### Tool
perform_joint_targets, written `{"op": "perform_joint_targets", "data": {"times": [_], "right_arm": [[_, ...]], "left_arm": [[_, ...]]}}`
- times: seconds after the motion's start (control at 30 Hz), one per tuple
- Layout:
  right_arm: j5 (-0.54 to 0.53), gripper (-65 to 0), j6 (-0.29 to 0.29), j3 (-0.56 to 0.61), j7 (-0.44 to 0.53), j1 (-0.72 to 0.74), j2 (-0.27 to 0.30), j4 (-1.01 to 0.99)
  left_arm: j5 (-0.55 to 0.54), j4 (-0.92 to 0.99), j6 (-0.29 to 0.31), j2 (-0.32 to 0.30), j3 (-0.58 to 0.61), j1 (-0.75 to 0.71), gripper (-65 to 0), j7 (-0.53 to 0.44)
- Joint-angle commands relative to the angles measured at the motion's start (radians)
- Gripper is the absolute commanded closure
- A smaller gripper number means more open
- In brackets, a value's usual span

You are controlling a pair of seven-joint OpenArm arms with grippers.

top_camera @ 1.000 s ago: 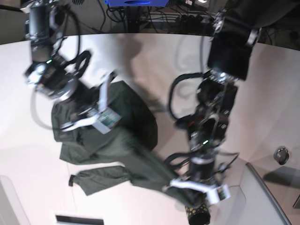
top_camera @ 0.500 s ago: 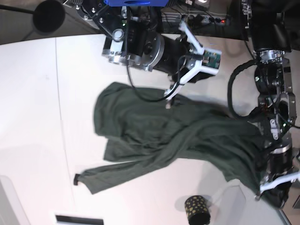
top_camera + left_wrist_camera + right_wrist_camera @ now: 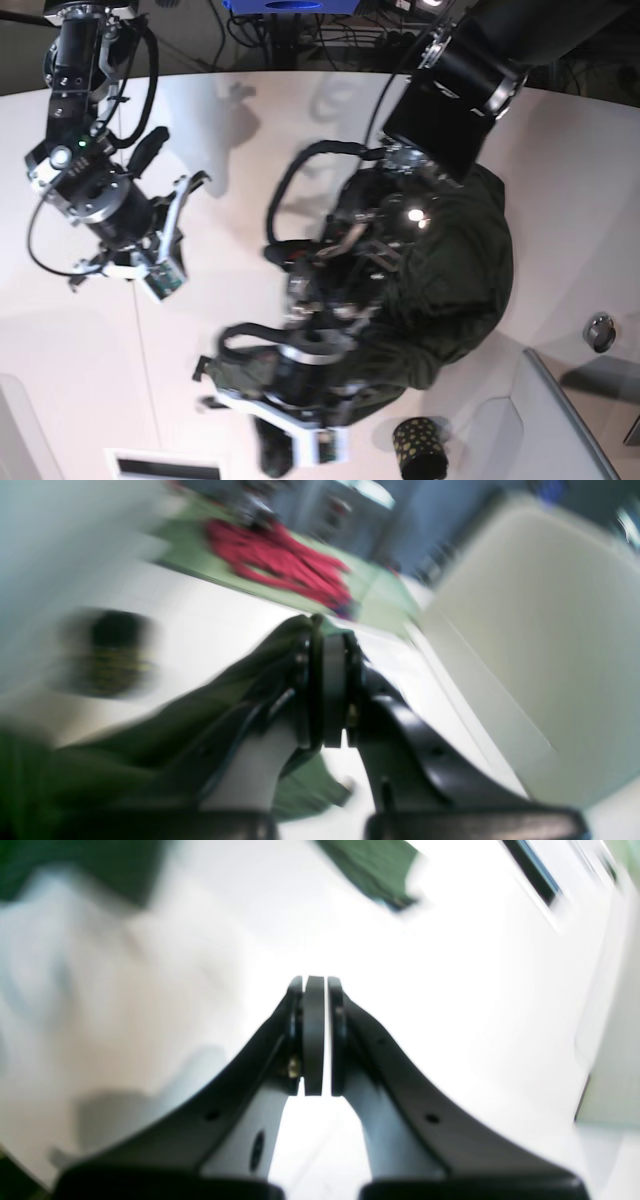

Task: Layout the t-shirt on the table in an organized manner, then fold the t-shirt properly
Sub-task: 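Lift the shirt with both grippers and swing it across the table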

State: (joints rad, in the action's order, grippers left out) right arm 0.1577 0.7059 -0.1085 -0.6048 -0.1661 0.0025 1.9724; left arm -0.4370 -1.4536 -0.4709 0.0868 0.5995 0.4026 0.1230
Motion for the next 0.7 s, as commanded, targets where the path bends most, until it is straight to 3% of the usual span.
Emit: {"op": "perform_joint_targets", "data": {"times": [0.0, 0.07, 0.17, 0.27, 0.37, 0.5, 0.57, 0.67], "right_arm": [[-0.017, -0.6, -0.008, -0.059, 0.01, 0.007, 0.007, 0.009], [-0.065, -0.6, -0.008, -0.159, 0.01, 0.003, 0.007, -0.002], [-0.14, -0.6, -0.008, -0.276, 0.01, -0.039, 0.02, -0.018], [-0.209, -0.6, -0.008, -0.311, 0.01, -0.049, 0.064, -0.072], [-0.237, -0.6, -0.008, -0.316, 0.01, -0.068, 0.066, -0.112], [-0.26, -0.6, -0.008, -0.314, 0.01, -0.069, 0.047, -0.15], [-0.263, -0.6, -0.008, -0.314, 0.01, -0.069, 0.046, -0.158], [-0.263, -0.6, -0.008, -0.313, 0.01, -0.068, 0.044, -0.161]], "left_arm": [[0.04, 0.032, 0.03, 0.07, 0.075, 0.043, 0.0, -0.029], [0.085, 0.146, 0.028, 0.07, 0.218, 0.077, 0.0, -0.058], [0.02, 0.256, -0.002, 0.07, 0.439, 0.126, 0.0, -0.185], [-0.078, 0.4, -0.019, 0.07, 0.521, 0.177, 0.0, -0.251], [-0.135, 0.457, -0.019, 0.07, 0.552, 0.183, 0.0, -0.271], [-0.133, 0.462, -0.018, 0.07, 0.555, 0.147, -25.7, -0.273], [-0.133, 0.431, -0.018, 0.07, 0.555, 0.127, -32.4, -0.274], [-0.133, 0.37, -0.016, 0.07, 0.555, 0.111, -36.9, -0.27]]}}
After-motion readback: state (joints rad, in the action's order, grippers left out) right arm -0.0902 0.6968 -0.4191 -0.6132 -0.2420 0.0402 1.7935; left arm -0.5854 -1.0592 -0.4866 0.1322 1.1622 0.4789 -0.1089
